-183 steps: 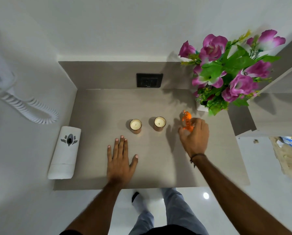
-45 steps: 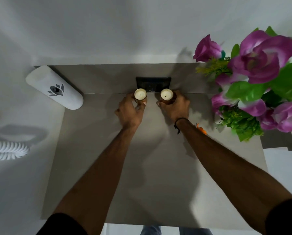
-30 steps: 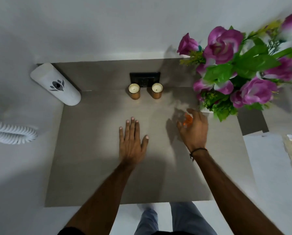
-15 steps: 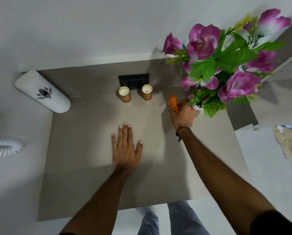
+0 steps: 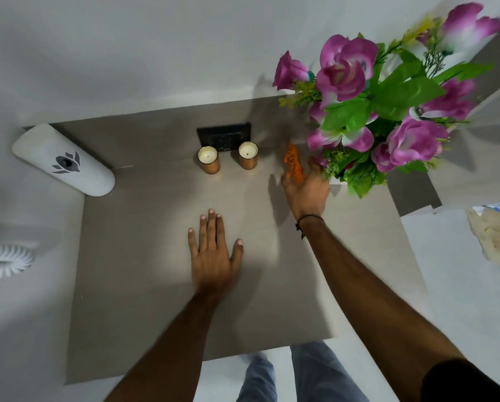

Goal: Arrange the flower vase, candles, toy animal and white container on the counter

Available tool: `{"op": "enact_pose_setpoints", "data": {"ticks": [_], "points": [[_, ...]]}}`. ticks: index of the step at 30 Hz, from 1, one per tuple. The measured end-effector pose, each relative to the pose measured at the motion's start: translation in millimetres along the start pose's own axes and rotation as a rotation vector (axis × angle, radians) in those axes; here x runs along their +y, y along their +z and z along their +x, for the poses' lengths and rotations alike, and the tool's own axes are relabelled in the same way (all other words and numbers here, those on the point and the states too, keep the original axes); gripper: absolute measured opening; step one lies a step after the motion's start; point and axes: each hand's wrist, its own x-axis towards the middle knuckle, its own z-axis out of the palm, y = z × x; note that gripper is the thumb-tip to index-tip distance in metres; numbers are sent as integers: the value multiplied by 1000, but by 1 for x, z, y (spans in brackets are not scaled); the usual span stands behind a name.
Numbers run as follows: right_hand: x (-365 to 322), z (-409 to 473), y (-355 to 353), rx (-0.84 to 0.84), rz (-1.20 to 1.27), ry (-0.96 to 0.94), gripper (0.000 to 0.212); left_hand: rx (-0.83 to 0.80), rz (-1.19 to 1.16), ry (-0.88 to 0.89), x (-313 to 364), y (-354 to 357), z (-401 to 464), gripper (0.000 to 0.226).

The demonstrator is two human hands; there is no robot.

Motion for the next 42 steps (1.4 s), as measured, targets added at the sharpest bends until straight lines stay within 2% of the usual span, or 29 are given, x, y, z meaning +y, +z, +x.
{"op": "enact_pose_setpoints", "data": {"ticks": [2, 5, 10, 13, 16, 21, 27, 31, 35, 36, 39, 40, 42], "points": [[11, -29, -11, 43, 19, -46, 73, -3, 9, 11, 1, -4, -3, 79], [42, -66, -22, 108, 82, -77, 71, 8, 33, 10, 0, -4, -4, 79], [87, -48, -41, 154, 86, 216, 87, -1, 42, 7, -1, -1, -1, 80], [86, -12, -42, 145, 74, 221, 95, -5, 49, 5, 0, -2, -1, 81], [78, 19, -38, 166, 134, 193, 84, -2, 43, 8, 1, -4, -2, 81], [85, 48, -41, 201, 229, 216, 48, 12, 18, 11, 1, -5, -3, 80], [93, 86, -52, 175, 150, 284, 48, 35, 7, -8, 3, -5, -2, 79], [89, 97, -54, 142, 112, 333, 68, 37, 10, -5, 0, -1, -1, 80], [95, 95, -58, 92, 39, 281, 68, 48, 5, 1, -2, 6, 1, 80], [98, 93, -61, 108, 43, 285, 69, 49, 4, 1, -3, 9, 2, 80], [99, 59, -78, 150, 145, 354, 92, 43, 18, 13, 0, 2, -1, 80], [105, 44, -83, 177, 176, 332, 94, 31, 11, 8, -2, 3, -1, 80], [105, 15, -99, 236, 223, 303, 85, 20, -2, 49, 4, 1, 1, 81]]}}
